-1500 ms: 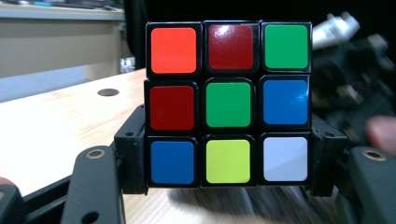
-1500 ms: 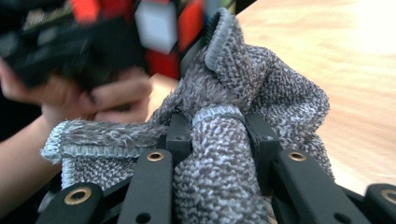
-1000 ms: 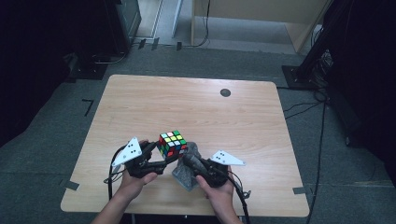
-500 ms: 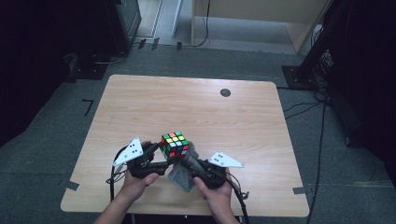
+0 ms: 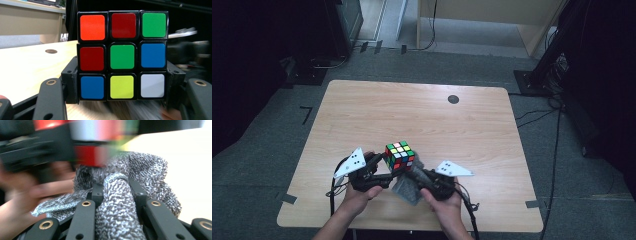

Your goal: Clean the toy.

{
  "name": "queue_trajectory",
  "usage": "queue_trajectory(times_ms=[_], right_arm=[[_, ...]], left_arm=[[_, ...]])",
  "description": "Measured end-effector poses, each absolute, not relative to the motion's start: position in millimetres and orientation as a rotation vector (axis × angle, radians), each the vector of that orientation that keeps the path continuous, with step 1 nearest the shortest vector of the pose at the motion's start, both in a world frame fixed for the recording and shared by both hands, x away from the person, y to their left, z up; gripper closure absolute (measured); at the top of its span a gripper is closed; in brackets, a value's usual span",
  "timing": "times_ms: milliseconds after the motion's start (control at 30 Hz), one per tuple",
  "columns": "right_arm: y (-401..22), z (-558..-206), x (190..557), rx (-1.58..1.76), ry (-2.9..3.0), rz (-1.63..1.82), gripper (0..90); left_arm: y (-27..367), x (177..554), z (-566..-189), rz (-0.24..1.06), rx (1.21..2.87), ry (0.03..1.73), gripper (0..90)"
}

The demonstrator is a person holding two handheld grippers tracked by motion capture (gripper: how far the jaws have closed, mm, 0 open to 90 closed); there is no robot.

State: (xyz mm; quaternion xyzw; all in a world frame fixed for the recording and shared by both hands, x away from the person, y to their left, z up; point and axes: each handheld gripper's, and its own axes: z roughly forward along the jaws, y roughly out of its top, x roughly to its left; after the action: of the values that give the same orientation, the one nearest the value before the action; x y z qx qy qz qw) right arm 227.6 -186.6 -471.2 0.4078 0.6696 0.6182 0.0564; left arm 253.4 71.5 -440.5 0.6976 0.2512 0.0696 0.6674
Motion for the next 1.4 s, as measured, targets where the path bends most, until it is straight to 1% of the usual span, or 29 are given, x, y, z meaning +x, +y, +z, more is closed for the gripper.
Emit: queue_trajectory(times_ms=[67, 167, 233, 367, 467, 600, 667, 767, 900, 1000, 1233, 1400], right_arm=[[-206, -475, 235, 1.334, 1.928, 1.868, 71.3], [-216, -473, 238, 1.285, 1.907, 1.688, 67.6], [-223, -473, 243, 1.293, 1.91, 1.69, 63.4], [-232, -478, 250, 1.339, 1.916, 1.595, 49.6], [-236, -476, 251, 1.341, 1.888, 1.584, 43.1], [-236, -468, 248, 1.198, 1.892, 1.6, 37.8], [-233, -465, 245, 1.054, 1.908, 1.644, 36.4], [-225, -465, 241, 0.86, 1.923, 1.689, 33.2], [-214, -467, 236, 0.694, 1.935, 1.696, 30.4], [-208, -470, 232, 0.588, 1.927, 1.662, 30.3], [-194, -475, 227, 0.413, 1.903, 1.591, 30.3], [-188, -476, 224, 0.35, 1.888, 1.561, 28.8]], left_arm=[[73, 254, -441, 0.17, 1.584, 0.573, 34.3], [77, 258, -441, 0.162, 1.579, 0.594, 34.3], [78, 260, -443, 0.166, 1.591, 0.595, 34.3], [76, 262, -448, 0.214, 1.647, 0.618, 34.3], [75, 264, -449, 0.184, 1.657, 0.633, 34.3], [76, 267, -447, 0.132, 1.663, 0.654, 34.3], [77, 269, -446, 0.096, 1.667, 0.661, 34.3], [77, 270, -444, 0.077, 1.678, 0.656, 34.2], [79, 273, -444, 0.046, 1.679, 0.665, 34.3], [80, 276, -445, 0.027, 1.688, 0.67, 34.3], [82, 282, -444, -0.071, 1.682, 0.687, 34.4], [80, 284, -444, -0.111, 1.707, 0.696, 34.4]])
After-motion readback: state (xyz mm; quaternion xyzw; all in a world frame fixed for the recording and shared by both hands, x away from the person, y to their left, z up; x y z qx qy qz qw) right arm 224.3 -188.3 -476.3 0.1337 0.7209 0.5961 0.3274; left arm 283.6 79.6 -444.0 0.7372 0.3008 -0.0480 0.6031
